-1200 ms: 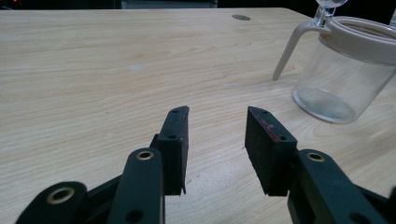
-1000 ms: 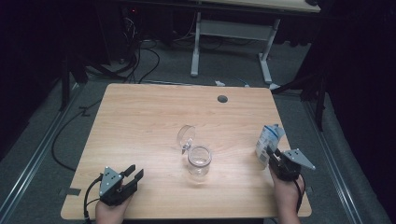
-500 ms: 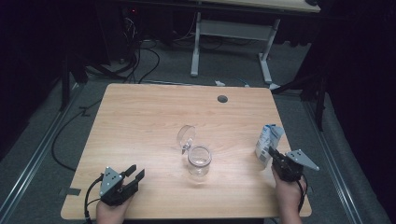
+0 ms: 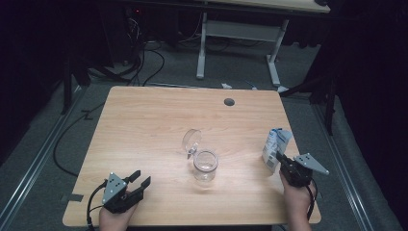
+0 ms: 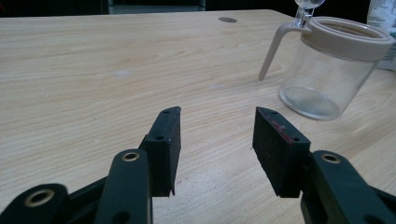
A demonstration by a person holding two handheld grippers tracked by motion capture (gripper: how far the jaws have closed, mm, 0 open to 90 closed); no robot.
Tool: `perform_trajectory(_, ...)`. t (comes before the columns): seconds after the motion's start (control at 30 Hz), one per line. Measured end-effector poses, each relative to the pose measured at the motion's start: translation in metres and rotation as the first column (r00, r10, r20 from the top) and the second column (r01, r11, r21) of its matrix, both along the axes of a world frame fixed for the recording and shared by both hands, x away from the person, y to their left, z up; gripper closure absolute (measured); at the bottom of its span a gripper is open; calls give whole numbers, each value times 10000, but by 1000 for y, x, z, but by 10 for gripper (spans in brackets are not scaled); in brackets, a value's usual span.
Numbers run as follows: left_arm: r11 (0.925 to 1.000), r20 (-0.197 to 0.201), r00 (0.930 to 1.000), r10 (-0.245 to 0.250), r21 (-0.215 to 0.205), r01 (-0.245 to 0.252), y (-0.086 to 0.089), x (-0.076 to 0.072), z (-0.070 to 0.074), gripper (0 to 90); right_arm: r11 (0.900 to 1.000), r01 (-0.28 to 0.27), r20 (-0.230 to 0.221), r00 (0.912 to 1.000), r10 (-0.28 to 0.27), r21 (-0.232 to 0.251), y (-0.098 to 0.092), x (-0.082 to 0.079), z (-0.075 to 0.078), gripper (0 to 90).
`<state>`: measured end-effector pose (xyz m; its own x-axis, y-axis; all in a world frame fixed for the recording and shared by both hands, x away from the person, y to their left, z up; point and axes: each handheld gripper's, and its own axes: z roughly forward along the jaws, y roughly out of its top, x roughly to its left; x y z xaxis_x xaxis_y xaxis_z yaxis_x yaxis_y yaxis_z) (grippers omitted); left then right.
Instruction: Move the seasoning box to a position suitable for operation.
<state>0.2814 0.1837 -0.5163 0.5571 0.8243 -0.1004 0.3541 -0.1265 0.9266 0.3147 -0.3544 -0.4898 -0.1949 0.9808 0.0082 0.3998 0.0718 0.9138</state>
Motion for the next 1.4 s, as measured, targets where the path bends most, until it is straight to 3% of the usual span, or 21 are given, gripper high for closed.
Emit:
perform_trajectory(0.13,9994,242,9997,101,322,-109,-2,-1,1,494,9999,-150,43,9999,150,-52,2,-1,3,890)
perform_trajectory(0.3,9998,3,9999,-121,163,121,-4,1,-1,477,9991,-424,80,9991,424,37,6,-5,8,896)
perform_trajectory(0.47,9995,32,9995,-310,66,310,-9,4,-1,469,9974,-717,16,9974,717,56,10,-10,14,899)
perform_trajectory(0.67,9952,98,9959,-899,-376,903,-20,7,5,455,9936,-1087,-131,9939,1092,300,14,-15,16,900)
perform_trajectory(0.83,9882,192,9883,-1515,-191,1518,-26,11,8,445,9892,-1446,-465,9883,1456,237,21,-13,23,900)
perform_trajectory(0.93,9873,388,9894,-1403,-695,1427,-21,7,3,447,9849,-1730,-879,9810,1730,73,27,-12,28,899)
perform_trajectory(1.07,9857,299,9867,-1600,-485,1614,-18,5,-1,448,9810,-1937,-1556,9693,1904,-63,33,-11,38,899)
perform_trajectory(1.13,9852,335,9865,-1601,-562,1618,-17,4,-2,449,9784,-2065,-1969,9596,2010,-73,35,-9,43,898)
perform_trajectory(1.23,9829,397,9839,-1743,-532,1763,-17,2,-1,449,9744,-2199,-2646,9433,2004,-462,41,-7,53,898)
perform_trajectory(1.4,9794,448,9804,-1917,-560,1941,-18,1,-2,449,9685,-2368,-3384,9199,1982,-766,46,-4,65,898)
